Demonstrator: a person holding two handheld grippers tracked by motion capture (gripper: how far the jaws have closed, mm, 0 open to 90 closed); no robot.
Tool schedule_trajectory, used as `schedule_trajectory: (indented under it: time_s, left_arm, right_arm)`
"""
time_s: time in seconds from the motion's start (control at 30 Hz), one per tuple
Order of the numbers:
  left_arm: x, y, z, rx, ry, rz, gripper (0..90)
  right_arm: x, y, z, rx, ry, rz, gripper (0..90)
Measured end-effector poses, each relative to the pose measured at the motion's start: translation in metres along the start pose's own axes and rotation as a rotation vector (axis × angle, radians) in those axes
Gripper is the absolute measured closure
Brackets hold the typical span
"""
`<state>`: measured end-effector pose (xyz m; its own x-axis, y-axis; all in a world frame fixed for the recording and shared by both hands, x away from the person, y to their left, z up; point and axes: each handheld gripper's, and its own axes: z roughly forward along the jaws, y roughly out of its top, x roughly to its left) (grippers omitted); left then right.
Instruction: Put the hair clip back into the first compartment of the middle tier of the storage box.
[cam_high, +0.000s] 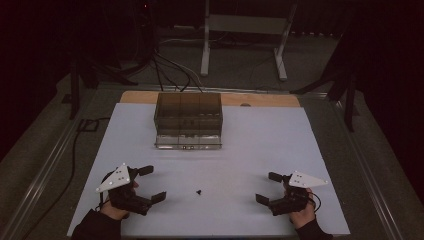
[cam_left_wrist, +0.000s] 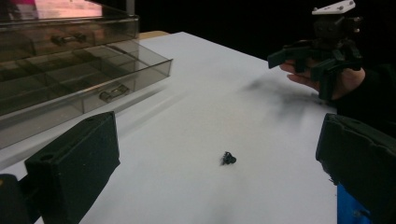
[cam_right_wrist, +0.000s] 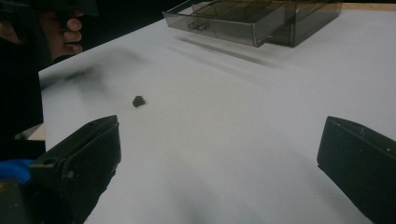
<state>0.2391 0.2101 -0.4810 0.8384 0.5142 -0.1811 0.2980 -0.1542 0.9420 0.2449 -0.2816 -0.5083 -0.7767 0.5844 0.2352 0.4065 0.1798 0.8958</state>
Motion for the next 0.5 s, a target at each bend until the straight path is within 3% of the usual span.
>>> schedule_trajectory:
  time_s: [0.5]
  left_arm:
    - [-0.006,0.007,0.016,0.019,-0.016,0.017,0.6]
  right_arm:
    - [-0.001,0.0,0.0,0.001,0.005,0.007,0.0]
